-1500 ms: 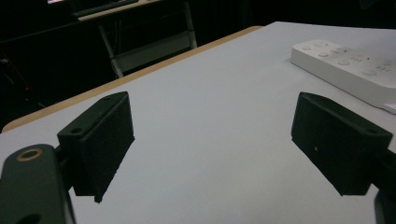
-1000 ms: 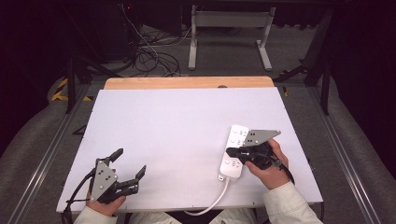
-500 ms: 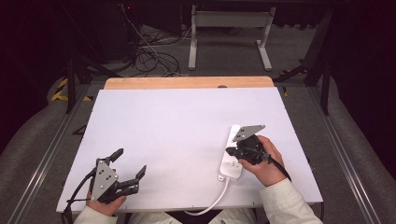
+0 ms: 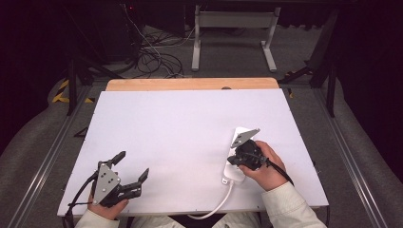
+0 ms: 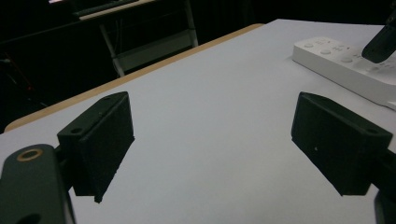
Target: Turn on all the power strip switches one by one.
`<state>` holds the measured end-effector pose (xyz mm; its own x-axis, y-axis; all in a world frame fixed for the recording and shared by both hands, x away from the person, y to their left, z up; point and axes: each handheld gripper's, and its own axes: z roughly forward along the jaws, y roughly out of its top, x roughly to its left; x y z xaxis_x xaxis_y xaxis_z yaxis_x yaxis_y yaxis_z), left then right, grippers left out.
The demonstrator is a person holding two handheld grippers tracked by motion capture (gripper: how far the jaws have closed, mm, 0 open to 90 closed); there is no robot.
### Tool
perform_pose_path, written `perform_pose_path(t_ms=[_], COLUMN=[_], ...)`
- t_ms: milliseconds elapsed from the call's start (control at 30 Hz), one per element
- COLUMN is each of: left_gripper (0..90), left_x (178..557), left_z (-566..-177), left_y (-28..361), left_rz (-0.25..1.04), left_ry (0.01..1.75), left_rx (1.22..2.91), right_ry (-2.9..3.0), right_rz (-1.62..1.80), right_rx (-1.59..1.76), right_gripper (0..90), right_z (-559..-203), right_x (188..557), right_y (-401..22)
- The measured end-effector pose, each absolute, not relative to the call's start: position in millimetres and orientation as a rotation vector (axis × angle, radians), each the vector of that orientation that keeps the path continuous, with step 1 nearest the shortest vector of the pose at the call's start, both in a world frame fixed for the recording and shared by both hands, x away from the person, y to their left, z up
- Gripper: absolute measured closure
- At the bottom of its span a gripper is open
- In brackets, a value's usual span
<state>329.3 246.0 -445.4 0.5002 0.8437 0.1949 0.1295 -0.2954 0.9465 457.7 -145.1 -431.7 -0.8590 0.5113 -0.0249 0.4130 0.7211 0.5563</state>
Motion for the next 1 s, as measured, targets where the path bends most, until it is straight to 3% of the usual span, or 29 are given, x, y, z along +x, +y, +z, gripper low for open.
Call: perform_pose_path(t_ms=[1000], left_gripper=[13.4], left_x=[327.9], left_z=[-445.2], left_y=[245.2], left_rz=[0.899], left_ry=[0.826], left_rx=[1.741], right_ry=[2.746], right_rz=[0.799], right_rx=[0.778], right_gripper=[90.0], right_z=[-440.6], right_x=[455.6], right_y=[-142.5])
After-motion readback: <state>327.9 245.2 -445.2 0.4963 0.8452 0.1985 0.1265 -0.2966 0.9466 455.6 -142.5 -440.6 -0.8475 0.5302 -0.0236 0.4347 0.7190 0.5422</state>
